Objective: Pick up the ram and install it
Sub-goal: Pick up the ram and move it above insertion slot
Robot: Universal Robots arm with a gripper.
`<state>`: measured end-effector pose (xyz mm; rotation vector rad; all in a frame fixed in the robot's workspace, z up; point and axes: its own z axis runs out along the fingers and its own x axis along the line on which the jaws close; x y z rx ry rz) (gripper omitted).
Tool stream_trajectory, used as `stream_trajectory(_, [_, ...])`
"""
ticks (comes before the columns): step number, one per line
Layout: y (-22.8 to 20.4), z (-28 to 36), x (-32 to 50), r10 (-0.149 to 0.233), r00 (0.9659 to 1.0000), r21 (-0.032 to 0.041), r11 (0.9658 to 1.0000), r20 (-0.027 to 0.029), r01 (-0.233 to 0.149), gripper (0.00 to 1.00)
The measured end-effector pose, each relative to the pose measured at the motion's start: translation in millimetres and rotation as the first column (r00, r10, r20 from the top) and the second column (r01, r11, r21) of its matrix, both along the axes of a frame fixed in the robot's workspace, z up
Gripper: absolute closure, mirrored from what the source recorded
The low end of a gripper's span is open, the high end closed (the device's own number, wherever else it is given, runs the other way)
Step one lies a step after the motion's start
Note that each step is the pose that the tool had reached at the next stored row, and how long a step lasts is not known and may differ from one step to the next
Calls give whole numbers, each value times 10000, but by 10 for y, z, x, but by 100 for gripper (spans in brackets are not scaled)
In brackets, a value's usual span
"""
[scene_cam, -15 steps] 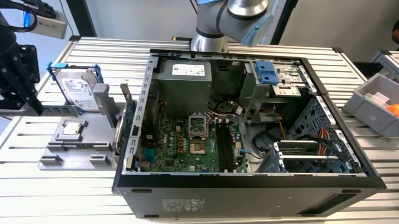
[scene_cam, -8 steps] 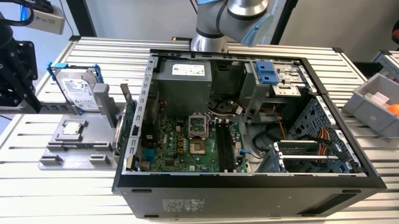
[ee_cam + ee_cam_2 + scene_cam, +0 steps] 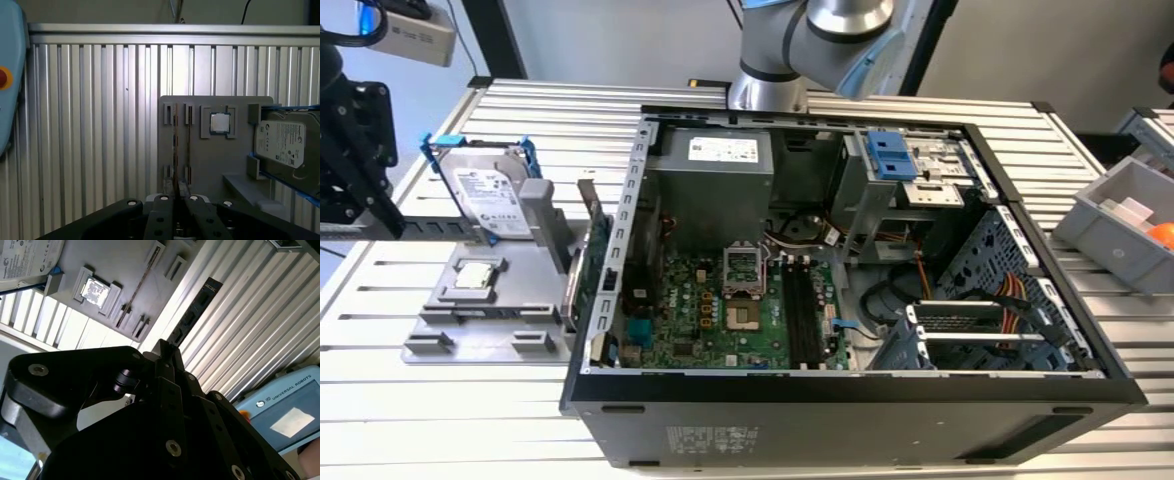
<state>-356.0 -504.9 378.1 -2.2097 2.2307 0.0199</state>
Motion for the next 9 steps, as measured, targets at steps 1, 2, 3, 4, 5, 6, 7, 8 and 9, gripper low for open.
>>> stream_trajectory(1, [0, 1, 0, 0, 10000, 0, 10000, -1, 0, 100])
stream_trajectory(2, [0, 2, 0, 0, 10000, -2, 10000, -2, 0, 100])
stream_trajectory(3, [0, 3, 0, 0, 10000, -2, 10000, -2, 0, 100])
stream_trajectory(4, [0, 3, 0, 0, 10000, -1, 10000, -2, 0, 100])
stream_trajectory(5, [0, 3, 0, 0, 10000, -1, 10000, -2, 0, 100])
stream_trajectory(6, [1, 5, 4, -1, 10000, -3, 10000, -3, 1, 100])
stream_trajectory(7, [1, 5, 11, -1, 10000, -3, 10000, -4, 1, 100])
stream_trajectory(8, [0, 4, 21, -1, 10000, -3, 10000, -4, 1, 100])
stream_trajectory(9, [0, 4, 32, 0, 10000, -2, 10000, -3, 0, 100])
